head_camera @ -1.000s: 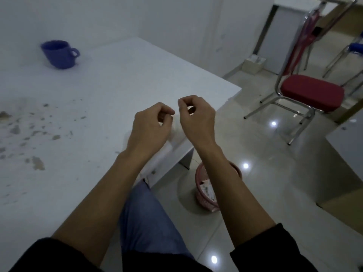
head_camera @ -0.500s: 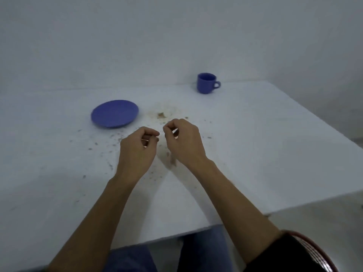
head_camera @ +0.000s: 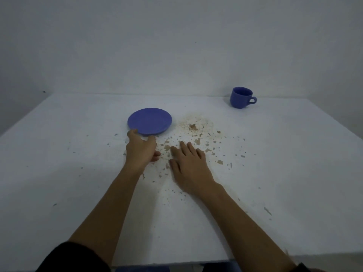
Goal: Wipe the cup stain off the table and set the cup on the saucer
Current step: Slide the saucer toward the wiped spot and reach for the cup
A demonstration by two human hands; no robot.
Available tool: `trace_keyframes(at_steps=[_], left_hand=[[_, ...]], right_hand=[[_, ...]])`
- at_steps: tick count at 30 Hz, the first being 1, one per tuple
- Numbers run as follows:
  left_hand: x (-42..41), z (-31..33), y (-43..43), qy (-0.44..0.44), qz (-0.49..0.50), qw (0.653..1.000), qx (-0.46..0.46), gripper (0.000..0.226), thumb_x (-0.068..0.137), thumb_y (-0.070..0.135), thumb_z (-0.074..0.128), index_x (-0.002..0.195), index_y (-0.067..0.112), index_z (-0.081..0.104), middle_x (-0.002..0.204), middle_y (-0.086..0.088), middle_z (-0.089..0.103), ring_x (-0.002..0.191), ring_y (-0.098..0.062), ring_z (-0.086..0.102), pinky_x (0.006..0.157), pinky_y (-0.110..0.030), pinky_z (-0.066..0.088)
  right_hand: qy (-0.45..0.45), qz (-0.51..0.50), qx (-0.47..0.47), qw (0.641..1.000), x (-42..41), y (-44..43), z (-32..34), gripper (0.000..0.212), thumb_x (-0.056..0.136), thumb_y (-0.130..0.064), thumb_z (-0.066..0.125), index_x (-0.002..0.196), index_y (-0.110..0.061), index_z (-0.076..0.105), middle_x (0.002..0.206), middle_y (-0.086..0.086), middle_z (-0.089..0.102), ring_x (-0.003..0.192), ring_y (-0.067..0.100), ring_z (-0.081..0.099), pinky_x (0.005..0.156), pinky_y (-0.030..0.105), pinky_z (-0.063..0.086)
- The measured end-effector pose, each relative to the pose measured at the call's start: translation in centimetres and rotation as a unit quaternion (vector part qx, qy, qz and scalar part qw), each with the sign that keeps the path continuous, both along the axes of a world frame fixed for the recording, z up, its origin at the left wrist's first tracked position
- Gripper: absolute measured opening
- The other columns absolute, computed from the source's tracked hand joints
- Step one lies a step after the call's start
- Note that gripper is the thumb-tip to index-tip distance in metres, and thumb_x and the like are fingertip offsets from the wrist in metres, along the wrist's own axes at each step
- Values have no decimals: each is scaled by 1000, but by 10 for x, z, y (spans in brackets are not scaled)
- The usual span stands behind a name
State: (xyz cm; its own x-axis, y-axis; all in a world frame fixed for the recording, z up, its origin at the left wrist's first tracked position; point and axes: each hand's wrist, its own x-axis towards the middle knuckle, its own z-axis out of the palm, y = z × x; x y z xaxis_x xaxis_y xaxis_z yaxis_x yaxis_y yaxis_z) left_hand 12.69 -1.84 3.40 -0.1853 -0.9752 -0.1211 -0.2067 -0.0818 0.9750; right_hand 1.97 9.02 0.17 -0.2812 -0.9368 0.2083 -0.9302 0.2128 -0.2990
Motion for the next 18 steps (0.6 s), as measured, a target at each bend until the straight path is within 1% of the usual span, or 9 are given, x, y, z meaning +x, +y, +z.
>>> trace_keyframes(at_steps=[2,6,8,10,13,16,18], left_hand=[[-5,2,-14,37,13,998,44,59,93,21,51,143,24,19,96,-13,67,60,-23,71,47,-27,54],[-10,1,-41,70,35,994,78,55,96,18,46,144,20,18,93,-19,67,53,-23,71,44,-27,54],[-11,-2,-52,76,34,992,92,52,96,12,44,143,10,22,92,-23,67,57,-25,72,45,-28,55],[-10,-5,-58,89,19,991,95,48,93,1,42,140,4,31,98,-26,67,60,-25,73,48,-28,57],[-12,-5,-61,132,7,987,94,47,91,-6,43,135,10,39,109,-23,62,62,-22,73,52,-27,58],[-22,-2,-62,144,-20,983,110,50,93,-3,47,139,12,36,115,-23,61,66,-23,74,57,-29,59],[-33,2,-60,135,-48,983,117,51,93,-2,48,141,12,35,112,-21,63,68,-24,74,59,-29,60]], right_hand=[[-6,-2,9,1000,0,-1,-1,47,98,-39,28,142,-22,32,155,10,27,145,29,18,118,50,16],[-1,-6,10,1000,-1,-2,-2,49,98,-40,27,143,-22,30,156,9,26,145,29,17,118,49,14],[-3,-5,15,1000,-2,-3,-3,49,98,-40,26,143,-22,29,157,9,24,146,28,16,119,49,13],[-9,-3,18,1000,-3,-3,-4,50,98,-41,26,144,-23,28,157,9,23,146,28,15,119,49,11],[-18,1,18,1000,-4,-2,-4,50,98,-41,26,145,-23,28,158,9,22,147,28,13,120,49,10],[-18,6,15,1000,-4,-1,-3,50,97,-40,27,144,-24,29,157,8,23,147,28,14,119,49,11],[-21,9,16,1000,-5,0,-3,49,97,-41,27,144,-25,28,157,8,23,147,27,14,119,48,10]])
